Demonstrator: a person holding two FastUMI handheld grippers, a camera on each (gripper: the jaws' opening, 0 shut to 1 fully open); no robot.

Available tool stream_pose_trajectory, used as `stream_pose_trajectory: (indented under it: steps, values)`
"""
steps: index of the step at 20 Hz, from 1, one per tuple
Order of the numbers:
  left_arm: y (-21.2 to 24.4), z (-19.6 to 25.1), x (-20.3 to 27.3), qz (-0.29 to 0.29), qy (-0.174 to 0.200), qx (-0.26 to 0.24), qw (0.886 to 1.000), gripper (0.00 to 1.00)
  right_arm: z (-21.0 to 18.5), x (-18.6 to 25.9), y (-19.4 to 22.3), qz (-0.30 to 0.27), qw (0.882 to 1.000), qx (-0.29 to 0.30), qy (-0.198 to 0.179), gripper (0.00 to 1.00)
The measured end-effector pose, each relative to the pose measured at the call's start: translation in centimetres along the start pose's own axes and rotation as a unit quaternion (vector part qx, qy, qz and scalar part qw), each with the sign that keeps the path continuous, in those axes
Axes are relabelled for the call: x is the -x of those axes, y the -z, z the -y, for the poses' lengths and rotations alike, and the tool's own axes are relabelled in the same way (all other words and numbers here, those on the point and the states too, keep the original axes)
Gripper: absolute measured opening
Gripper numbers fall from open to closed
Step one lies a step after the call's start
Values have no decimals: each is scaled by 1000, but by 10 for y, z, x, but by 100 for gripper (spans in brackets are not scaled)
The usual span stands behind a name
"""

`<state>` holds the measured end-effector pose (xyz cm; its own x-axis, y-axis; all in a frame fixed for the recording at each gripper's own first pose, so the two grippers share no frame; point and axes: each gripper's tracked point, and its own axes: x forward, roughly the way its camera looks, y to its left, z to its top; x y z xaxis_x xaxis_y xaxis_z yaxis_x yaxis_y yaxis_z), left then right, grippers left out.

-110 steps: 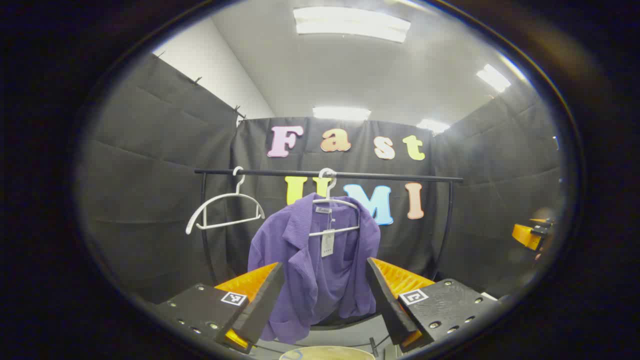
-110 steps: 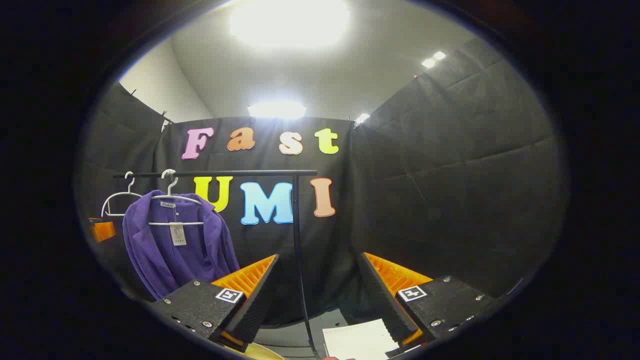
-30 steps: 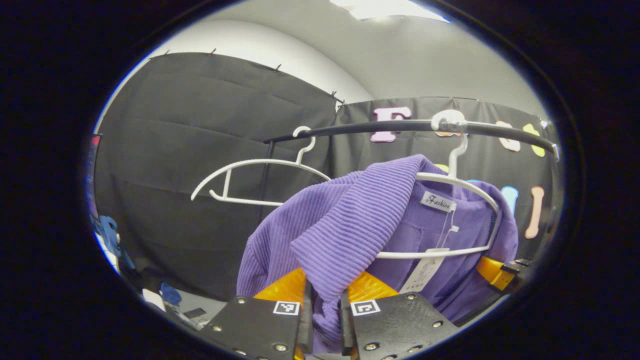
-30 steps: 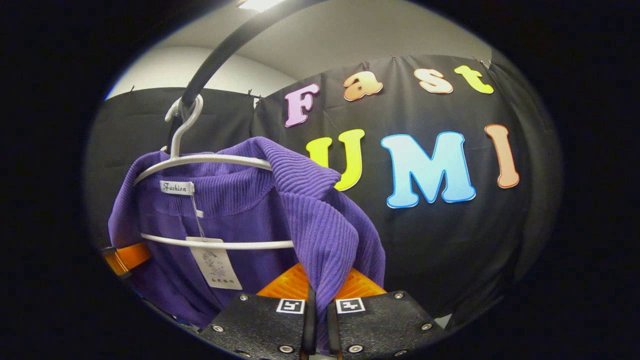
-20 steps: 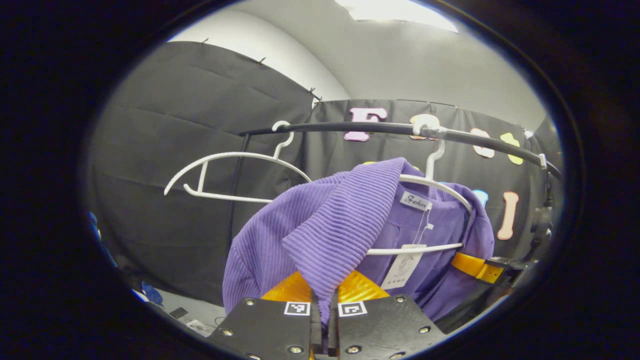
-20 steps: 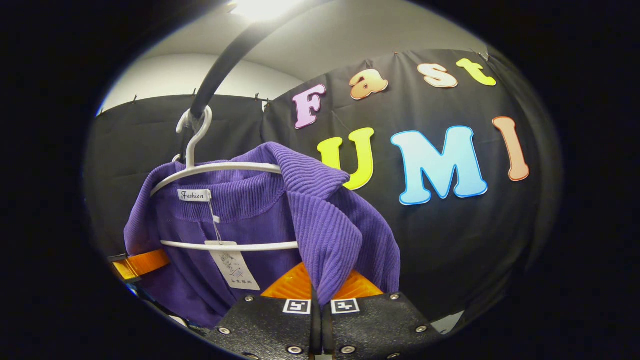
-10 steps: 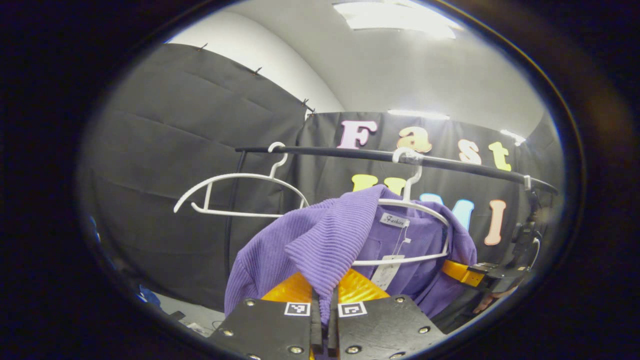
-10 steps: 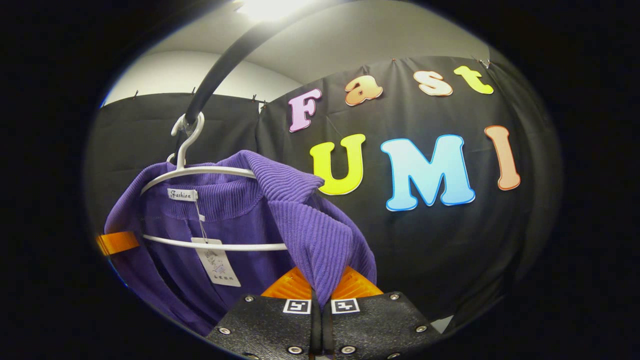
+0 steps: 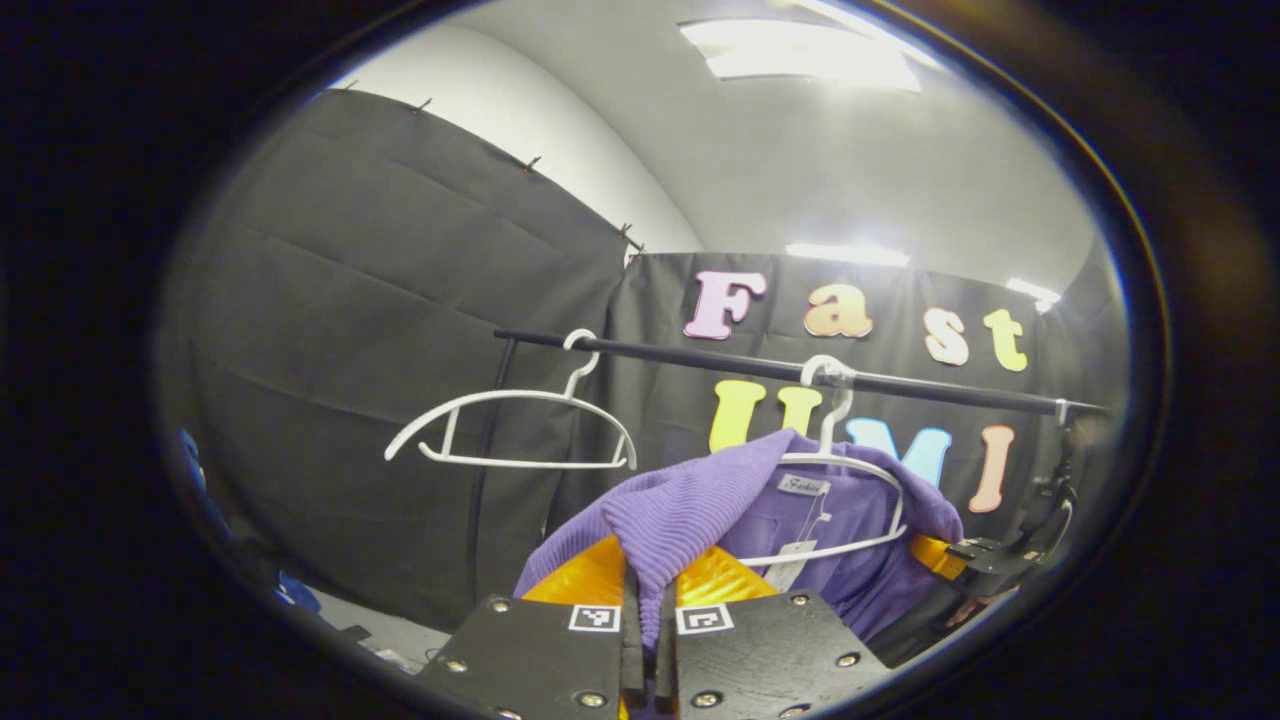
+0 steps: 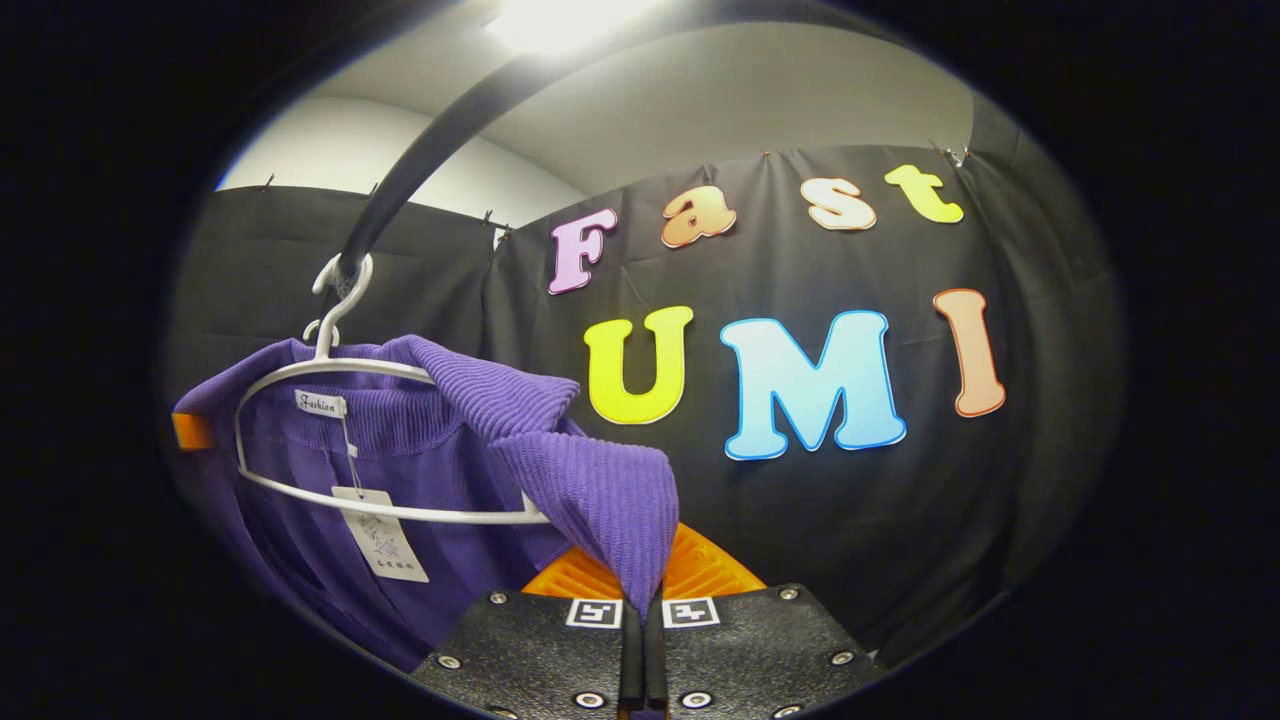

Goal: Grasp the clothes on the hanger with both hands and then place them into the laundry hamper below.

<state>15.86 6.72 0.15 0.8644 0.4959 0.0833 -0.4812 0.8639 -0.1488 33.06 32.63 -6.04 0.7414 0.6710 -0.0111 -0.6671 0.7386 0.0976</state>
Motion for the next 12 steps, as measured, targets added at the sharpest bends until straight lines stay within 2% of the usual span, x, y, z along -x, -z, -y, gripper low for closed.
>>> stream_pose_trajectory:
  steps: [1, 2, 3, 4, 5, 6, 7, 9, 10, 11, 12]
  values:
    - [-3, -2, 0, 4, -3, -5, 1000, 0, -1, 0, -2, 6, 1000, 4, 3, 1]
    - [-9, -5, 2, 11, -8, -9, 1000, 0, 1, 0, -4, 18, 1000, 15, 11, 0]
    - [-16, -9, 2, 18, -11, -10, 1000, 5, 4, 1, -7, 32, 999, 27, 21, 1]
    - [-21, -11, 1, 25, -12, -8, 1000, 0, 5, 1, -8, 43, 998, 34, 29, 1]
    - [-25, -15, 0, 29, -14, -9, 999, 0, 5, 0, -8, 53, 997, 38, 33, 1]
    - [-27, -20, -2, 33, -17, -9, 999, 11, 4, -3, -5, 49, 997, 45, 31, 1]
    - [-31, -22, -5, 40, -17, -8, 999, 5, 6, -5, -2, 48, 997, 57, 32, 1]
    - [-40, -28, -10, 55, -16, -14, 998, 5, 15, -10, -9, 64, 994, 81, 43, 1]
    - [-44, -32, -12, 62, -18, -15, 998, 11, 17, -12, -12, 72, 993, 85, 46, 1]
    - [-49, -35, -14, 69, -18, -11, 997, 11, 20, -16, -14, 78, 992, 87, 48, 1]
    - [-52, -38, -18, 72, -17, -6, 997, 5, 22, -20, -15, 83, 991, 89, 48, 1]
